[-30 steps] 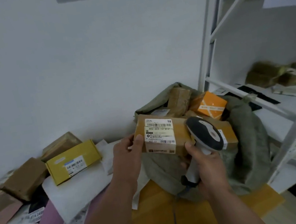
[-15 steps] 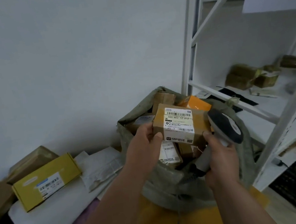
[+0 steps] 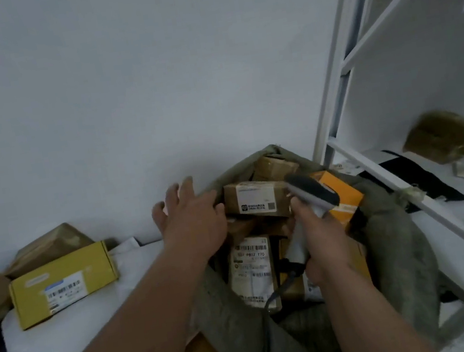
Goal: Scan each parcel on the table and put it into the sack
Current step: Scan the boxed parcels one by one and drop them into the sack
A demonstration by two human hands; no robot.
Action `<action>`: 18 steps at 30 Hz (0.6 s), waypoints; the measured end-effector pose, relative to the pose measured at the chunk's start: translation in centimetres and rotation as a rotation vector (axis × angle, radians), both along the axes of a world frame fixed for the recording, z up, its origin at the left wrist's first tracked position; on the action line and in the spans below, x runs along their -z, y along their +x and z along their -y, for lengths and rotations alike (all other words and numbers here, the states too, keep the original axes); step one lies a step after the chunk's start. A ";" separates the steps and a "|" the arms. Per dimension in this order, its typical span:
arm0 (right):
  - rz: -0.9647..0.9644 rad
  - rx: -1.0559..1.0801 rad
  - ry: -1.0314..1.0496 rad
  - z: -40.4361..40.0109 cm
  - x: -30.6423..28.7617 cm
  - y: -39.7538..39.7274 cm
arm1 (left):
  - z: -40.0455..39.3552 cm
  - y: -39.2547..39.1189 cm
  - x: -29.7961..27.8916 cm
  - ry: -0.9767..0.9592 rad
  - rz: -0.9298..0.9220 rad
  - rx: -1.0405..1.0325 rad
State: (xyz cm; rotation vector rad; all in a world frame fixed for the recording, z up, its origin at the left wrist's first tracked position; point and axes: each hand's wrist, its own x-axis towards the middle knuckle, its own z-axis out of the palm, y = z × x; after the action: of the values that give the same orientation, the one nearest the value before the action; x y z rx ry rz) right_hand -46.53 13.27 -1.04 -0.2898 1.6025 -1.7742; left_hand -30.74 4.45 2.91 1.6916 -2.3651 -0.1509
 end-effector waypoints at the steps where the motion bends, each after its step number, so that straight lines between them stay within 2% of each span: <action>1: 0.026 -0.048 -0.030 0.4 0.5 0.1 | 0.6 0.5 0.4 0.023 0.033 -0.037; 4: 0.112 -0.170 -0.108 1.4 1.3 0.3 | 1.9 1.2 0.8 0.095 0.134 -0.120; 6: 0.163 -0.271 -0.108 1.9 1.4 0.4 | 2.5 0.9 0.7 0.095 0.087 -0.175; 8: 0.181 -0.316 -0.116 2.2 1.3 0.4 | 3.4 0.9 0.8 0.142 -0.101 -0.253; 11: 0.182 -0.284 -0.132 2.3 1.4 0.4 | 4.7 1.7 1.2 0.265 -0.544 -0.344; 12: 0.181 -0.268 -0.137 2.1 1.2 0.4 | 4.8 2.0 1.3 0.253 -0.621 -0.351; 18: 0.176 -0.262 -0.143 1.0 -0.3 2.0 | 2.4 3.6 2.0 0.109 -0.673 -0.353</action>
State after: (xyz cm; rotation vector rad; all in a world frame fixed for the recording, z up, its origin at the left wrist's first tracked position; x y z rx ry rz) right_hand -44.56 12.23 -0.70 -0.3813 1.2561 -1.6642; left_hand -27.15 2.05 0.89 1.7192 -1.5765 -0.6744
